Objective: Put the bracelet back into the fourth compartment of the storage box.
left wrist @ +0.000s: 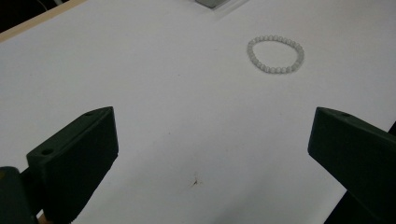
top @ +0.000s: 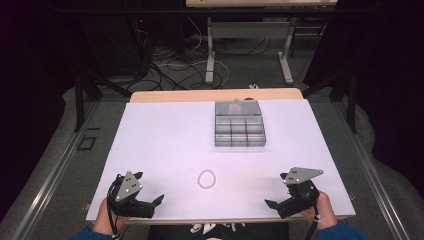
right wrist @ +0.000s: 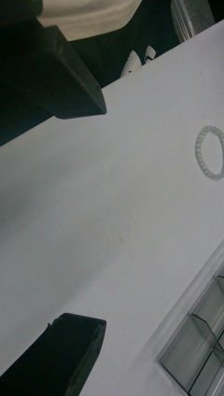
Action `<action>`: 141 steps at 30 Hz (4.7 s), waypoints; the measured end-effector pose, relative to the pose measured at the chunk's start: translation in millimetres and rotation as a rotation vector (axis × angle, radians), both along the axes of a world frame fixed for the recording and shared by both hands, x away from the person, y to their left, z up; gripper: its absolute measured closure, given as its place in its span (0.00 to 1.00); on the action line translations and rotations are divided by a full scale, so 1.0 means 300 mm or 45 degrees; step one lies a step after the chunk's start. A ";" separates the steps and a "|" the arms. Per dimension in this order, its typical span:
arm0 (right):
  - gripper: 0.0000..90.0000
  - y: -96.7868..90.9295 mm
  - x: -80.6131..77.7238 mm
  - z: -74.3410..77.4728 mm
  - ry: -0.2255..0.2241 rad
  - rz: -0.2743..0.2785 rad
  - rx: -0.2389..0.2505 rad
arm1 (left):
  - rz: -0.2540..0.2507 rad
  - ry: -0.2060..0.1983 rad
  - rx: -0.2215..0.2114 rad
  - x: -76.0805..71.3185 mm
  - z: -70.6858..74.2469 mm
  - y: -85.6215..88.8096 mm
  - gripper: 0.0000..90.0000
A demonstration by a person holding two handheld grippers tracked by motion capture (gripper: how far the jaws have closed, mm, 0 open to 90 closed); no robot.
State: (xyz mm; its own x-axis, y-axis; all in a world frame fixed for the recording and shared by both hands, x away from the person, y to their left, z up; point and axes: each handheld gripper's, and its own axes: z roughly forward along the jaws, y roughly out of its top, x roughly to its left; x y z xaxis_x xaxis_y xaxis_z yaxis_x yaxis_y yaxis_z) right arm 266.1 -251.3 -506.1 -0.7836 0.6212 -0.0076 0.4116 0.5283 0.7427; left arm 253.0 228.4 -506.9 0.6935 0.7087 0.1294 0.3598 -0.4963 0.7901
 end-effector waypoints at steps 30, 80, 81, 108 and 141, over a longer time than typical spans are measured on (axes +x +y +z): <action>0.00 0.211 0.093 -0.024 0.088 0.150 0.008 | -0.003 0.011 -0.006 0.001 -0.002 0.003 0.02; 0.24 0.545 0.330 -0.130 0.132 0.165 -0.068 | 0.001 0.026 0.011 -0.004 -0.007 -0.004 0.03; 0.27 0.549 0.333 -0.131 0.125 0.157 -0.076 | 0.000 0.025 0.008 -0.003 -0.008 -0.004 0.03; 0.95 0.583 0.311 -0.162 0.159 -0.009 -0.081 | -0.006 0.031 0.008 -0.006 -0.005 -0.005 0.03; 0.97 0.547 0.312 -0.081 0.153 -0.015 0.069 | -0.018 0.026 0.007 -0.008 -0.005 -0.005 0.03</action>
